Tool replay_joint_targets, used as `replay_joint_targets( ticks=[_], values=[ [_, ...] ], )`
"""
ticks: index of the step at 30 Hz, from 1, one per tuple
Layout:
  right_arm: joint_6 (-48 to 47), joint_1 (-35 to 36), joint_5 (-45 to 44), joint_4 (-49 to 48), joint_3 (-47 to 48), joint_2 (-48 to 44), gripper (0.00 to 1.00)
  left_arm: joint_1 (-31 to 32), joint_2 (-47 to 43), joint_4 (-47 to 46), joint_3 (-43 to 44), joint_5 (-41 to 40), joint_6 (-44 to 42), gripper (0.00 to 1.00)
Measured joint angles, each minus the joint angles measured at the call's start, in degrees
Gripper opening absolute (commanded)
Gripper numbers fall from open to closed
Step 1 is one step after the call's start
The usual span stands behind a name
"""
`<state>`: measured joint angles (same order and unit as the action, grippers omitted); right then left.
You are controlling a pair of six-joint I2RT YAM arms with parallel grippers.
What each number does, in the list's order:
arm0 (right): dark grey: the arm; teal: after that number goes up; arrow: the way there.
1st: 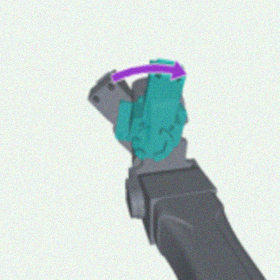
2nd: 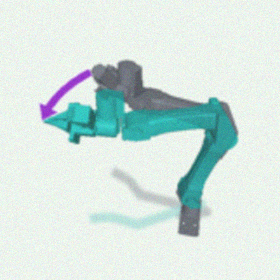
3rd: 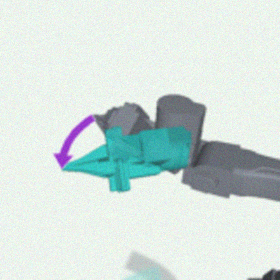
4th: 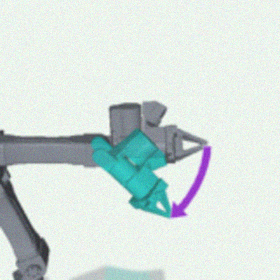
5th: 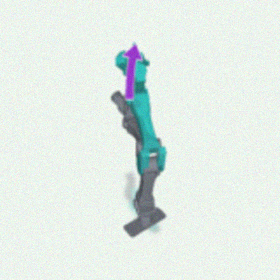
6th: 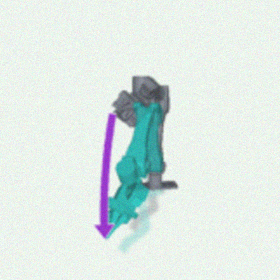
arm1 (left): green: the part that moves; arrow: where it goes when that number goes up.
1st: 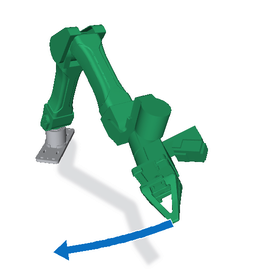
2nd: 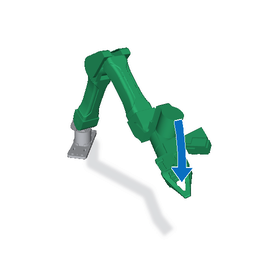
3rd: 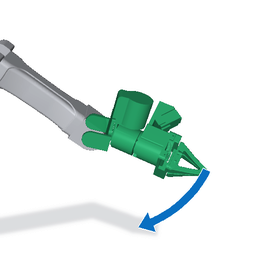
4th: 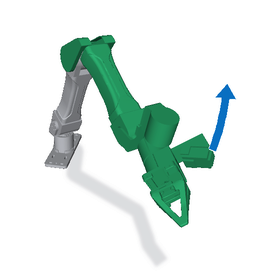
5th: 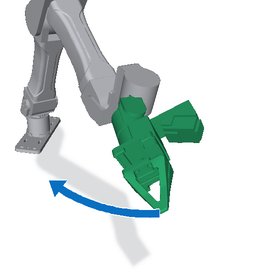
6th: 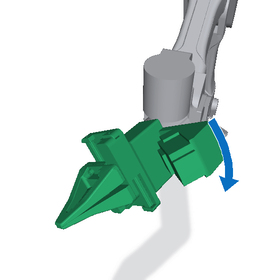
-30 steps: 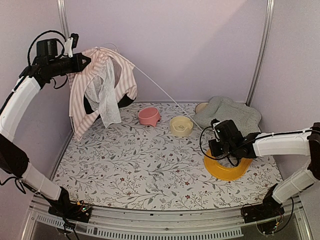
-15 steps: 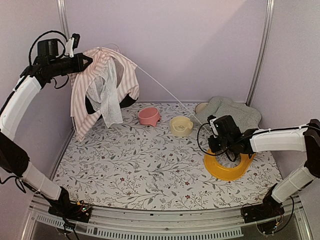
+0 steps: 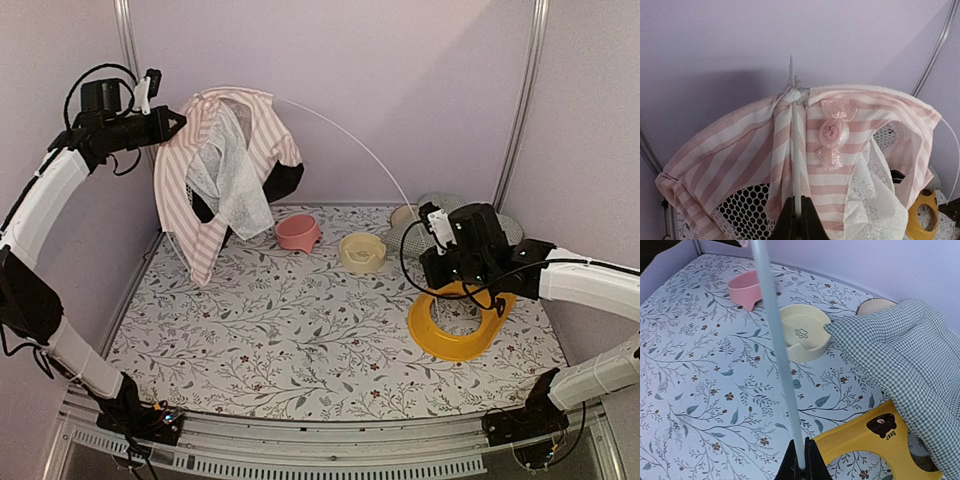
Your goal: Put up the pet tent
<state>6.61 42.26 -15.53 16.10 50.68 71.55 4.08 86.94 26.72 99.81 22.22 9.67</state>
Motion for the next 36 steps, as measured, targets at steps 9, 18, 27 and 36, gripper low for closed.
replay_joint_targets(
  ticks=[9,18,27,36],
  values=[
    [3.5,15.8,2.6,4.1,3.8,-2.7,0.00,-0.2,1.6,-1.2,-1.3,-0.1,-0.4,0.29],
    [14.2,22.7,3.7,5.8,3.7,0.5,0.00,0.7,-1.4,-2.4,-8.3,-3.6,-1.7,0.47],
    [21.0,23.6,2.7,5.7,3.5,3.2,0.00,4.1,-12.3,-4.9,-16.3,-9.3,-1.3,0.60],
    [21.9,23.7,2.3,5.3,3.5,3.2,0.00,4.7,-17.8,-8.9,-23.1,-14.7,1.0,0.72]
  ],
)
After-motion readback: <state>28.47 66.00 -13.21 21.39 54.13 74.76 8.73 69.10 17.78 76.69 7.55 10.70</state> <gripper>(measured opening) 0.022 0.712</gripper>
